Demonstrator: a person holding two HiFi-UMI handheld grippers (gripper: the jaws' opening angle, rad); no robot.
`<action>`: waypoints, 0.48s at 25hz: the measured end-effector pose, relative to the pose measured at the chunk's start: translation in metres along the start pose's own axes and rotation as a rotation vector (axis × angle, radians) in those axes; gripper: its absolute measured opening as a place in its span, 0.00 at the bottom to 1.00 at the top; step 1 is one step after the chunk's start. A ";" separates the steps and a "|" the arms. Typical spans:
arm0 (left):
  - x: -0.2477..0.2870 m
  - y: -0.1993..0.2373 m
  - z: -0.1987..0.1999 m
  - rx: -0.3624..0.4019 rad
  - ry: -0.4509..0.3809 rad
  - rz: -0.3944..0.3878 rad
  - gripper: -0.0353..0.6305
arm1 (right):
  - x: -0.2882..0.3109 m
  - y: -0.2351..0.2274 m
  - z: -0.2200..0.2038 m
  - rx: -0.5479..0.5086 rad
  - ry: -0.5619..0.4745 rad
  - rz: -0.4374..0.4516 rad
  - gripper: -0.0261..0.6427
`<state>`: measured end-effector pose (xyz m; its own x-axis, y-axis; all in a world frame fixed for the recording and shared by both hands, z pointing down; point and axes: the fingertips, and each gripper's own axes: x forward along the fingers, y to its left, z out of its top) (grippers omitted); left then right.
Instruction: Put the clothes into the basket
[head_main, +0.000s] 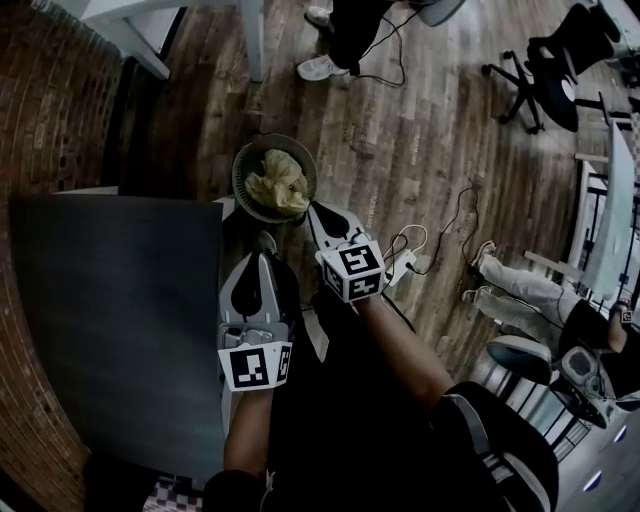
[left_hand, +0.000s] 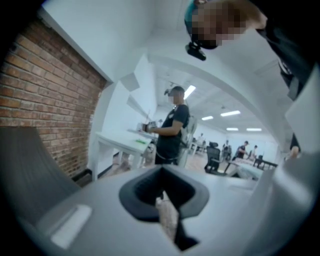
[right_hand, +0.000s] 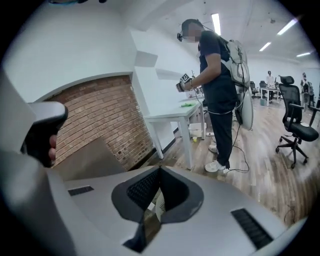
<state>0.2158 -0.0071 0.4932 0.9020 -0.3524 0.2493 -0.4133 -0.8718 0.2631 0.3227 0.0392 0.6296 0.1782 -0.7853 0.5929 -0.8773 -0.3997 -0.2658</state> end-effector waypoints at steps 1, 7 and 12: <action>-0.003 -0.003 0.003 0.003 -0.004 0.005 0.06 | -0.010 0.003 0.006 0.001 -0.016 0.003 0.05; -0.021 -0.018 0.036 0.022 -0.065 0.005 0.06 | -0.062 0.022 0.045 -0.014 -0.109 0.016 0.05; -0.041 -0.036 0.068 0.056 -0.120 -0.011 0.06 | -0.112 0.041 0.079 -0.042 -0.199 0.042 0.05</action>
<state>0.2023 0.0158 0.4099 0.9161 -0.3782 0.1330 -0.3990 -0.8922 0.2114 0.3021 0.0734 0.4925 0.2216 -0.8805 0.4190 -0.9028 -0.3477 -0.2531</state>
